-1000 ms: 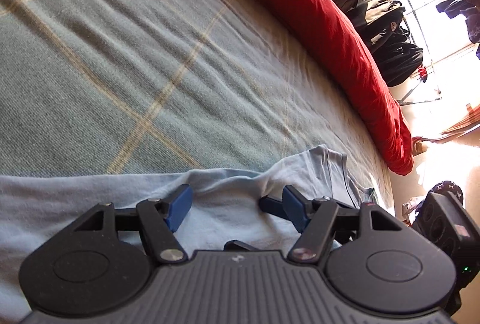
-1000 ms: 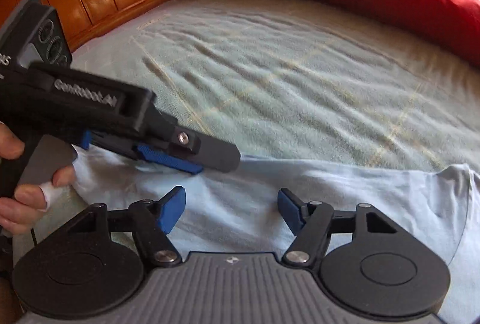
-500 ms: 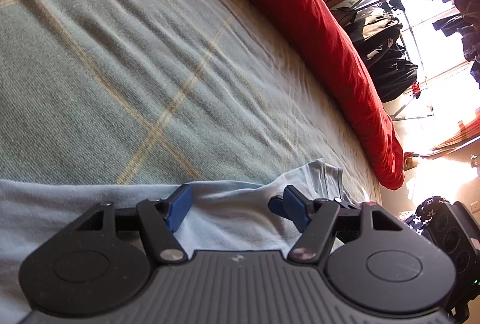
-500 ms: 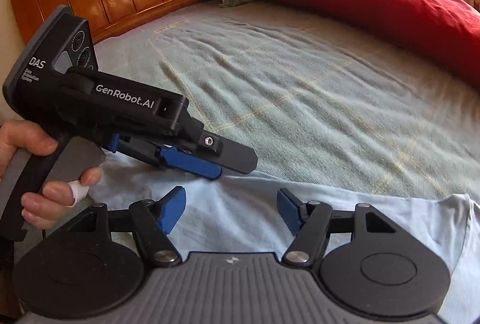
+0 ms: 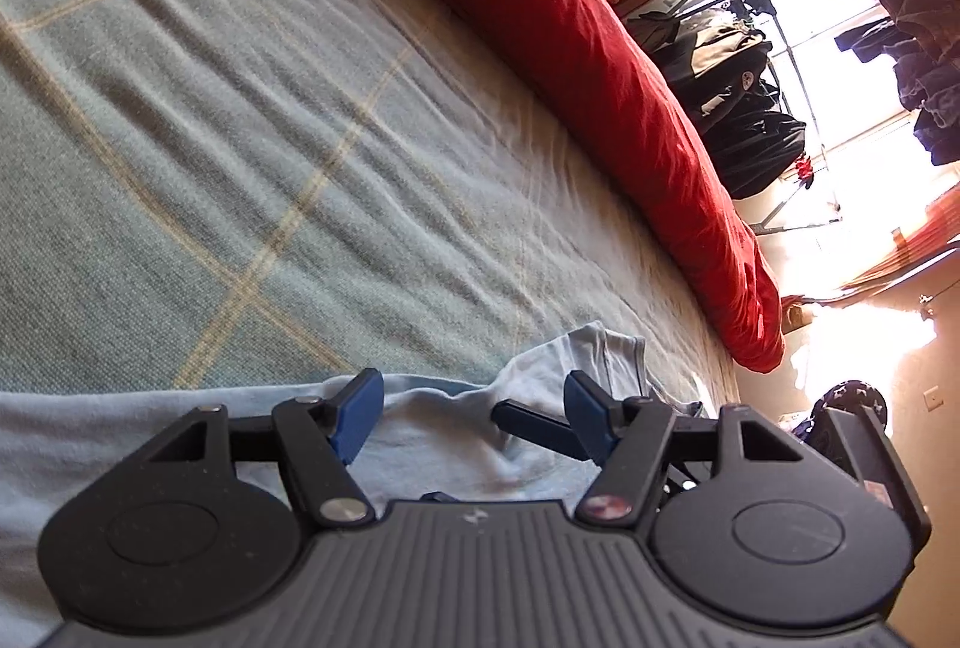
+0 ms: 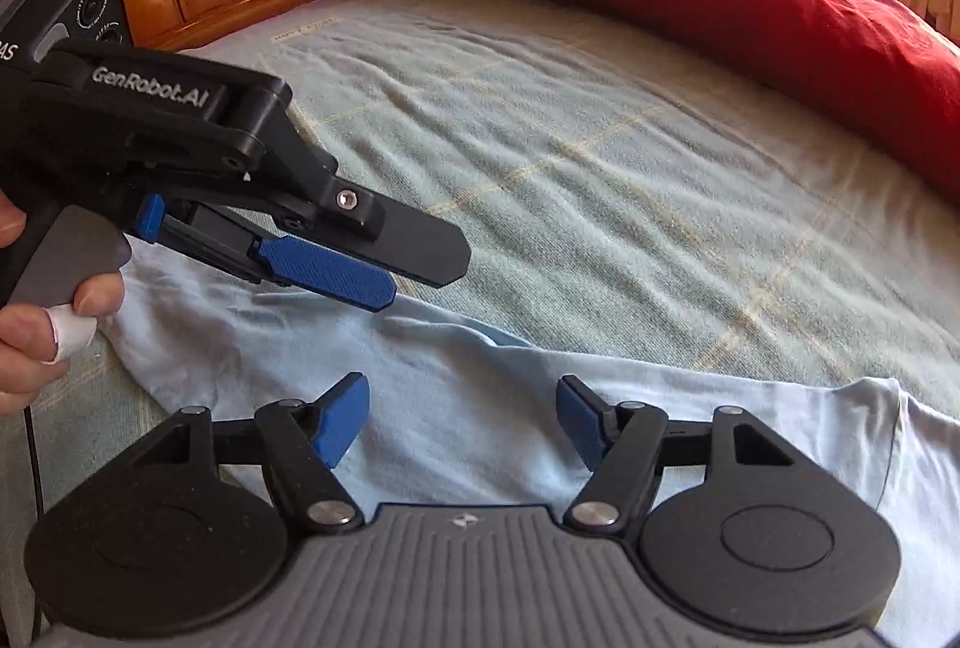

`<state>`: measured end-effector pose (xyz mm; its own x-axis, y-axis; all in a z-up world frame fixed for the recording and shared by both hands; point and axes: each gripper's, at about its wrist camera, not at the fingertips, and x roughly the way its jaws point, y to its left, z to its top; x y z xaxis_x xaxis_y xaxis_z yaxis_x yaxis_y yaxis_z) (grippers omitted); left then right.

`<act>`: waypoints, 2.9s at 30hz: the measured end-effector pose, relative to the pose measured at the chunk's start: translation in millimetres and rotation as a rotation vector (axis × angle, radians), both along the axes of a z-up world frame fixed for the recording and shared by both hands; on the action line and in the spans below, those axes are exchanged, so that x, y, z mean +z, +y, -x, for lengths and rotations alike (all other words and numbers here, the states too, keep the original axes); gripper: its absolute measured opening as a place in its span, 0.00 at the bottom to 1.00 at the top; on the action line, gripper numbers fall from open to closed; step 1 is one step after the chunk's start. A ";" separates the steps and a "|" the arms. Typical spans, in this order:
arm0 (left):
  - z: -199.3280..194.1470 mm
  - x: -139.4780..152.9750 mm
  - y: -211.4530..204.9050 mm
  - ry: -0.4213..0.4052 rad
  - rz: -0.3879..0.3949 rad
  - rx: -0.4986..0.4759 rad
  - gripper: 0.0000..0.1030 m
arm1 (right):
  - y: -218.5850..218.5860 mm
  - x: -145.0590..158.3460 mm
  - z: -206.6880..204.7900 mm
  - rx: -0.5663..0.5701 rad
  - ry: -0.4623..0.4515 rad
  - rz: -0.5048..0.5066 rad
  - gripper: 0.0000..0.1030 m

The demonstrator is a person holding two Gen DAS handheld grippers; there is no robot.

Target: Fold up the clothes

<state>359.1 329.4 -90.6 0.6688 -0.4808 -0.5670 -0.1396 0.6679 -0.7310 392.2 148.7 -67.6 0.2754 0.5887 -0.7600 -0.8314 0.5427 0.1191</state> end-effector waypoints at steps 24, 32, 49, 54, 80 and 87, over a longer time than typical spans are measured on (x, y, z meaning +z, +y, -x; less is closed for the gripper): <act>-31.3 17.5 -80.9 -0.221 -0.774 -0.609 0.16 | -16.7 -13.9 -1.8 -0.002 0.078 -0.019 0.83; -29.8 10.5 -101.8 -0.240 -0.891 -0.720 0.16 | -14.8 -17.1 -3.8 0.002 0.078 -0.024 0.85; -51.4 16.4 -78.6 -0.179 -0.832 -0.385 0.00 | -16.3 -6.5 -1.0 -0.051 0.083 -0.036 0.86; -41.5 30.7 -68.2 -0.221 -0.614 -0.424 0.00 | -29.4 5.7 4.4 -0.080 0.087 -0.028 0.86; -28.1 0.1 -41.5 0.064 -0.474 -0.239 0.12 | -99.2 48.8 42.7 -0.157 0.098 -0.158 0.93; -33.0 7.8 -24.0 0.070 -0.446 -0.086 0.14 | -114.5 63.9 62.1 -0.166 0.064 -0.159 0.93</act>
